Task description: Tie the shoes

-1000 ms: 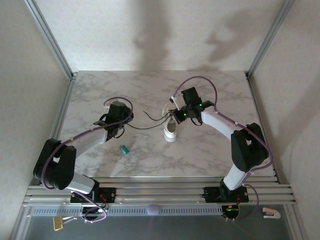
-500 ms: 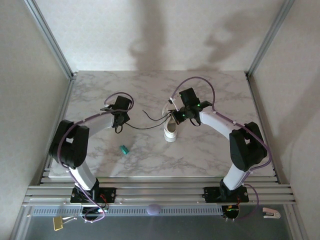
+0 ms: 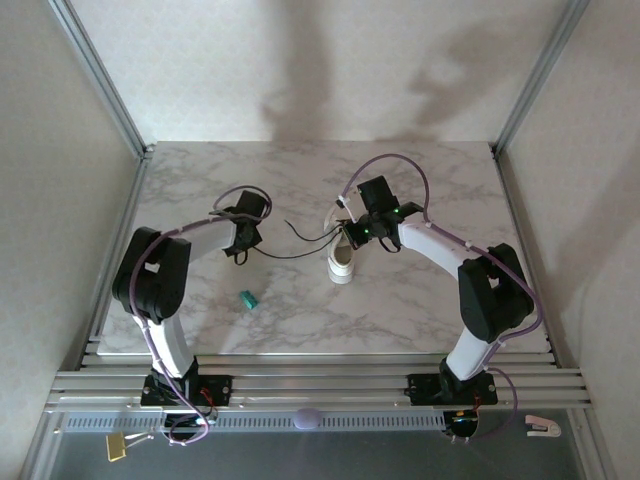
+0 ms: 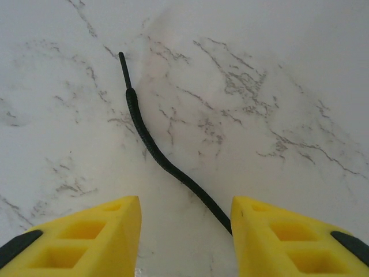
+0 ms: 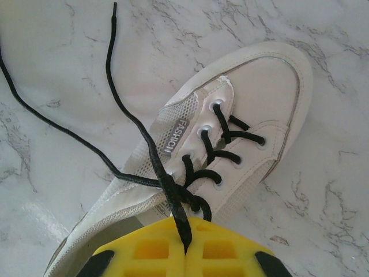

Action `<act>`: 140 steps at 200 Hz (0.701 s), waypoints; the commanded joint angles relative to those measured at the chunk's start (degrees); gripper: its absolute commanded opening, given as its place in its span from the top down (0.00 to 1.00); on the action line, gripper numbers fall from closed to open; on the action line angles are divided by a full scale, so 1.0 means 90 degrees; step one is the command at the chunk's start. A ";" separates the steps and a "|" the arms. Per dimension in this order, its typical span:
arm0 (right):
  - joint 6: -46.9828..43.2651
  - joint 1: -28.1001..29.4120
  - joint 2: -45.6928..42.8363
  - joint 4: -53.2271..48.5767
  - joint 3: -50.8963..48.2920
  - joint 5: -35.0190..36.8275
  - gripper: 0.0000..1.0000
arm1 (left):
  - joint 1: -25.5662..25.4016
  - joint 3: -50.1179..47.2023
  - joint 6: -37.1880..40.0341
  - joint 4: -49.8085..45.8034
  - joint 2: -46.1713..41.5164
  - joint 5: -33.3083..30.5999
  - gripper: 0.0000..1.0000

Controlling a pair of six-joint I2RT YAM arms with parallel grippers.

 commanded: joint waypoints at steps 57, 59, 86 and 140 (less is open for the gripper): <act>-0.0019 0.0076 0.0054 0.0057 -0.0101 0.0085 1.00 | 0.0032 0.0372 0.0014 0.0025 0.0485 0.0022 0.52; -0.0019 0.0083 0.0054 0.0047 -0.0104 0.0081 1.00 | 0.0036 0.0380 0.0018 0.0023 0.0496 0.0022 0.53; -0.0019 0.0078 0.0045 0.0042 -0.0112 0.0070 1.00 | 0.0042 0.0369 0.0033 0.0067 0.0654 0.0061 0.56; -0.0132 0.0082 0.0015 0.0088 -0.0127 -0.0232 1.00 | 0.0037 0.0307 0.0244 0.0321 0.0772 0.0291 0.81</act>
